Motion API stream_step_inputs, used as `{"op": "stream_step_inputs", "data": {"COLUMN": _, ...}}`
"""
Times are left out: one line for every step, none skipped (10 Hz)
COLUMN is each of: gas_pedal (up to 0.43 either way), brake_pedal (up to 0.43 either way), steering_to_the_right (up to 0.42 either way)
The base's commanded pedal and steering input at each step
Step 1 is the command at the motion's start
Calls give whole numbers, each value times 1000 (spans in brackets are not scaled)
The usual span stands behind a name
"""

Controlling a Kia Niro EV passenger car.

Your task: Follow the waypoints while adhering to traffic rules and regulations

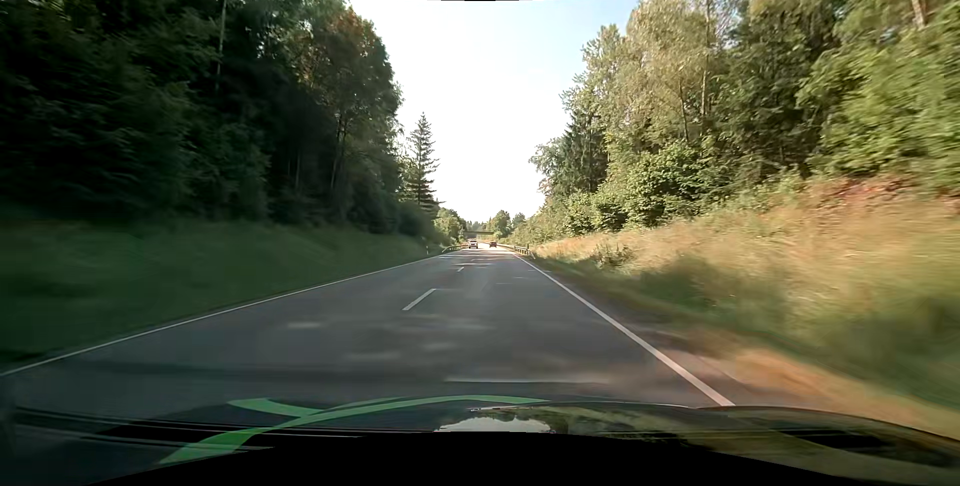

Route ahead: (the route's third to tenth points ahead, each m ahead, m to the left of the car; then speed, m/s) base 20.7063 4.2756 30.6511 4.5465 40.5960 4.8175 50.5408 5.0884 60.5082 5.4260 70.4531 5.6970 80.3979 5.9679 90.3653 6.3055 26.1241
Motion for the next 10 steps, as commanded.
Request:
{"op": "stream_step_inputs", "data": {"gas_pedal": 197, "brake_pedal": 0, "steering_to_the_right": -4}}
{"op": "stream_step_inputs", "data": {"gas_pedal": 169, "brake_pedal": 0, "steering_to_the_right": -4}}
{"op": "stream_step_inputs", "data": {"gas_pedal": 169, "brake_pedal": 0, "steering_to_the_right": -4}}
{"op": "stream_step_inputs", "data": {"gas_pedal": 169, "brake_pedal": 0, "steering_to_the_right": -4}}
{"op": "stream_step_inputs", "data": {"gas_pedal": 177, "brake_pedal": 0, "steering_to_the_right": -4}}
{"op": "stream_step_inputs", "data": {"gas_pedal": 177, "brake_pedal": 0, "steering_to_the_right": -4}}
{"op": "stream_step_inputs", "data": {"gas_pedal": 189, "brake_pedal": 0, "steering_to_the_right": -4}}
{"op": "stream_step_inputs", "data": {"gas_pedal": 189, "brake_pedal": 0, "steering_to_the_right": -4}}
{"op": "stream_step_inputs", "data": {"gas_pedal": 189, "brake_pedal": 0, "steering_to_the_right": -4}}
{"op": "stream_step_inputs", "data": {"gas_pedal": 197, "brake_pedal": 0, "steering_to_the_right": -4}}
